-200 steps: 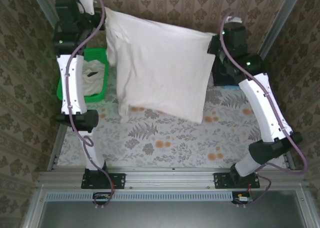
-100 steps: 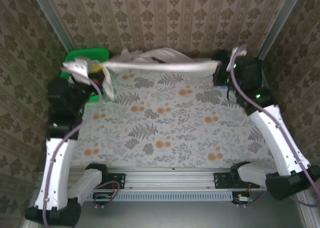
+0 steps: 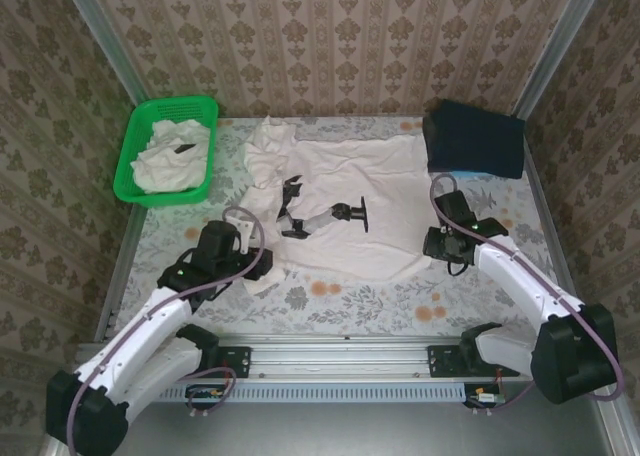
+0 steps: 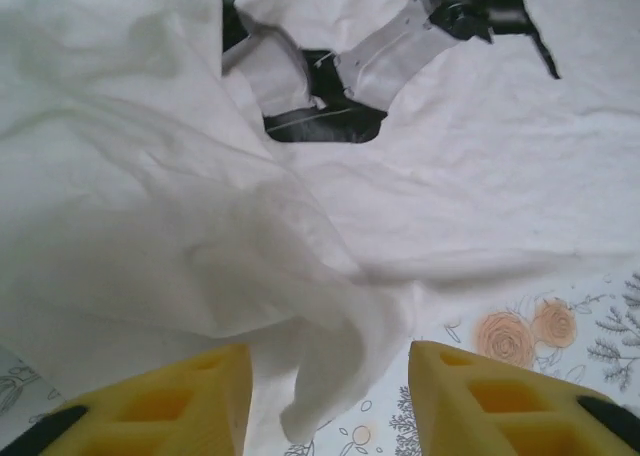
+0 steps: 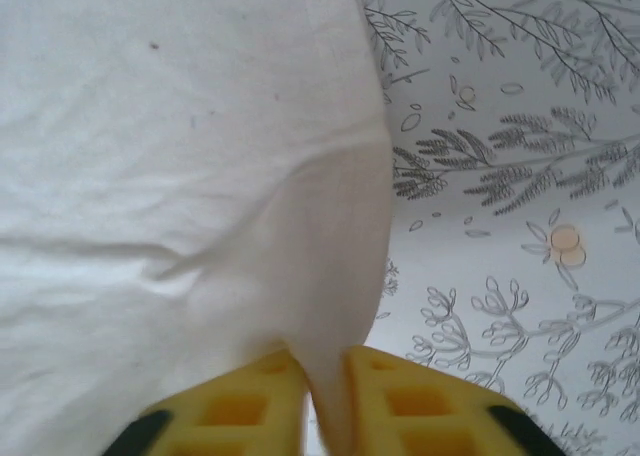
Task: Fold and stack the t-shirts
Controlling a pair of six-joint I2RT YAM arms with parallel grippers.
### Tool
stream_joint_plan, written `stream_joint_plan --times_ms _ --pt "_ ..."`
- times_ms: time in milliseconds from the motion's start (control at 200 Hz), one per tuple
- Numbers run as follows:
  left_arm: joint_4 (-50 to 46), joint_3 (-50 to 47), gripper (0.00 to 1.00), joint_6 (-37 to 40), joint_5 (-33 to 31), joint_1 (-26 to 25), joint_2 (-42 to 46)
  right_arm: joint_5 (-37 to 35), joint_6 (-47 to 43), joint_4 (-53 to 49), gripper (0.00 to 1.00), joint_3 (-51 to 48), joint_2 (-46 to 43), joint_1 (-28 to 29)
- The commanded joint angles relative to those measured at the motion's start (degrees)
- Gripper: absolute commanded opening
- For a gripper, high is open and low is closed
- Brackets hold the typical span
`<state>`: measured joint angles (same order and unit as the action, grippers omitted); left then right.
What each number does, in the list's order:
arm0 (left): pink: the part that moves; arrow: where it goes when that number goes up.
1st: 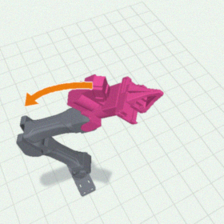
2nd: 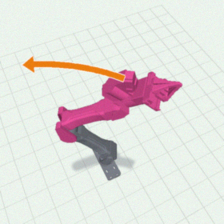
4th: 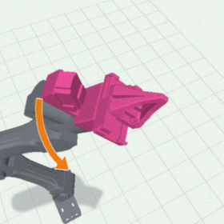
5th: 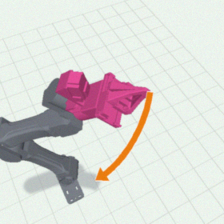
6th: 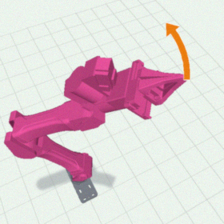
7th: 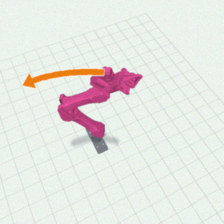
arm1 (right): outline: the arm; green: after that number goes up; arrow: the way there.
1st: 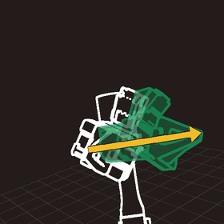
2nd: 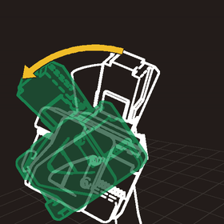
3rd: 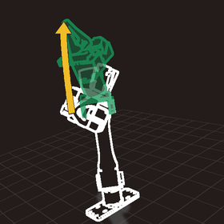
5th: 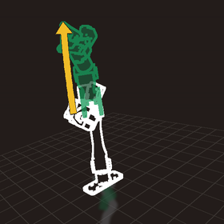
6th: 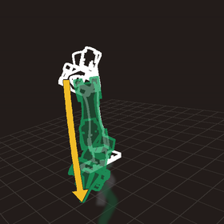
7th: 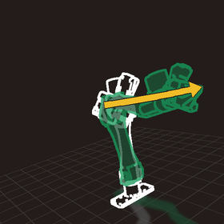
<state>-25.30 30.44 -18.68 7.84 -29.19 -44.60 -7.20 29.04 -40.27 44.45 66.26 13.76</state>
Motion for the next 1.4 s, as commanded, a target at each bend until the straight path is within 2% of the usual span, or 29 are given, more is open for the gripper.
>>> stream_joint_plan --times_ms 0,80,150,235,265,360,480,610,825,945,1050,1115,1395 --pt "-1.73 3.67 0.64 -0.36 0.78 0.05 0.95 -0.65 0.18 -2.97 0.49 5.65 -1.06 -0.14" --pt "-0.71 6.65 0.74 0.49 1.03 0.19 -1.02 1.10 -0.02 -1.42 0.53 9.02 -0.48 0.64" --pt "1.44 8.87 0.92 0.51 -2.77 0.57 -4.45 3.13 -0.21 2.58 0.59 10.61 0.69 2.31" --pt "4.75 12.14 0.97 -0.30 -6.24 2.70 -12.93 5.95 0.13 9.02 0.61 11.82 5.55 4.90" --pt "6.17 13.44 0.97 -0.74 -5.69 5.72 -16.84 6.54 0.30 11.41 0.61 12.38 8.17 5.76" --pt "9.00 19.38 0.88 -2.74 -2.46 11.64 -32.00 6.65 1.04 14.95 0.62 15.51 19.22 7.76" --pt "6.22 27.98 0.59 -4.38 -2.64 15.05 -47.66 6.42 1.56 15.64 0.60 19.32 29.56 7.69" --pt "3.88 29.86 0.57 -4.85 -3.62 15.80 -54.50 5.16 1.77 14.97 0.60 20.18 35.40 5.65" --pt "-1.79 22.36 0.41 -8.40 -7.46 18.42 -53.32 4.77 2.53 13.23 0.61 16.90 36.45 -0.41" --pt "-1.72 16.52 0.35 -10.51 -4.81 20.94 -48.80 5.43 1.91 12.60 0.61 15.48 36.05 -2.24" --pt "-5.97 14.76 0.35 -12.47 -7.85 21.89 -44.88 5.52 1.80 11.99 0.61 14.65 35.83 -3.35" --pt "-8.04 12.99 0.31 -13.75 -9.54 22.86 -42.18 5.47 2.00 12.13 0.61 13.63 35.18 -3.81" --pt "-9.52 2.96 0.31 -16.39 -9.22 27.71 -29.34 6.54 2.40 11.96 0.62 11.54 31.80 -4.22"
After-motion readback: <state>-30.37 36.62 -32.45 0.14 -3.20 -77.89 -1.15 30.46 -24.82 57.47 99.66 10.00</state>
